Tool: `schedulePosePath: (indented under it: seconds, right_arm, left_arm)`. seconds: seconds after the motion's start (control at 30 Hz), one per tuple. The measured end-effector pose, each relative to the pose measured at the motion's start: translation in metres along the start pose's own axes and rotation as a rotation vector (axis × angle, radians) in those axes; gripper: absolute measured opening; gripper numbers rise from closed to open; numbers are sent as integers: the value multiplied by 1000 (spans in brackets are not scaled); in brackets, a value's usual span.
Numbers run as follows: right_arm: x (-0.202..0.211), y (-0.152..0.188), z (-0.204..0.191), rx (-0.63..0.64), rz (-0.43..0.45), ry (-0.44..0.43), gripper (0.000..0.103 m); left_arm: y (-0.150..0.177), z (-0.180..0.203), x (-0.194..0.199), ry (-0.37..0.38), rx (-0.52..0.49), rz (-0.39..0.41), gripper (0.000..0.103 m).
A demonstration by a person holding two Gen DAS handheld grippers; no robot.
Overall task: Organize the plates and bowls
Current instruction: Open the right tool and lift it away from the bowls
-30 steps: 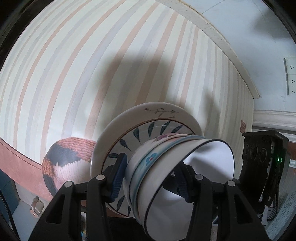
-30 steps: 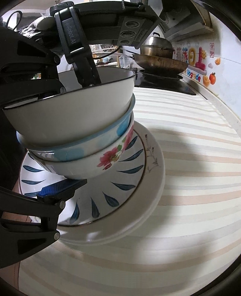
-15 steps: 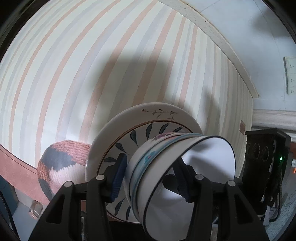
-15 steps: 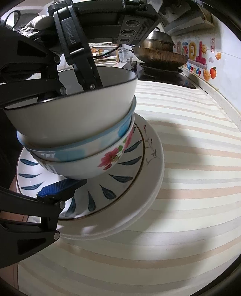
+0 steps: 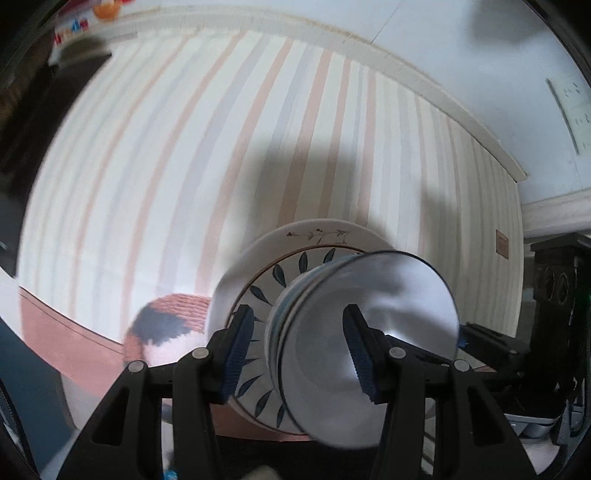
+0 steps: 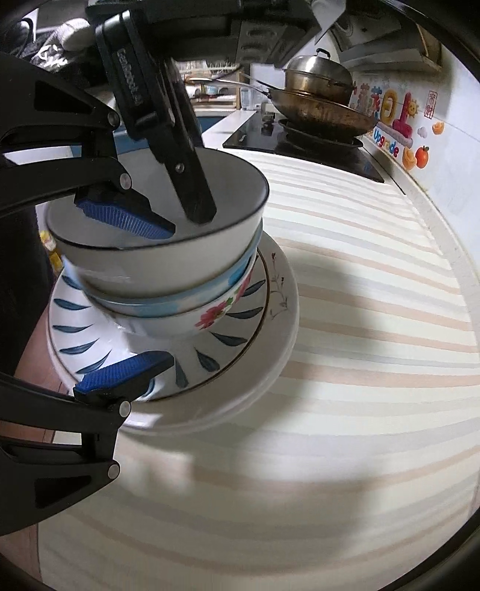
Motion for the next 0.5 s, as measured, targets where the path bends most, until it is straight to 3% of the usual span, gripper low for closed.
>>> schedulePosePath:
  seconds: [0.13, 0.23, 0.27, 0.3, 0.33, 0.5]
  right_arm:
    - [22, 12, -6, 37, 52, 74, 69]
    - [42, 23, -13, 64, 107, 127, 81]
    - [48, 27, -16, 70, 127, 147, 83]
    - [55, 29, -18, 73, 146, 168, 85]
    - [62, 32, -21, 75, 165, 191, 86]
    - [104, 51, -36, 80, 309, 278, 91]
  left_arm:
    - [9, 2, 25, -64, -48, 75, 52]
    - [13, 1, 44, -90, -67, 129, 61]
    - [15, 1, 50, -94, -71, 146, 67]
    - [17, 0, 56, -97, -78, 168, 84]
    - [17, 3, 61, -101, -82, 185, 88]
    - [25, 3, 90, -133, -113, 282, 88]
Point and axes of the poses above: each gripper's, at about its wrist camera, not at the fingertips, and x roughly against the way its jaws point, z to its right, y to its underside, the point moved 6 cm from there along -x, roughly the way its jaws point, and after that the axes turned 2 degrees about -x, right-handed, at the moved point
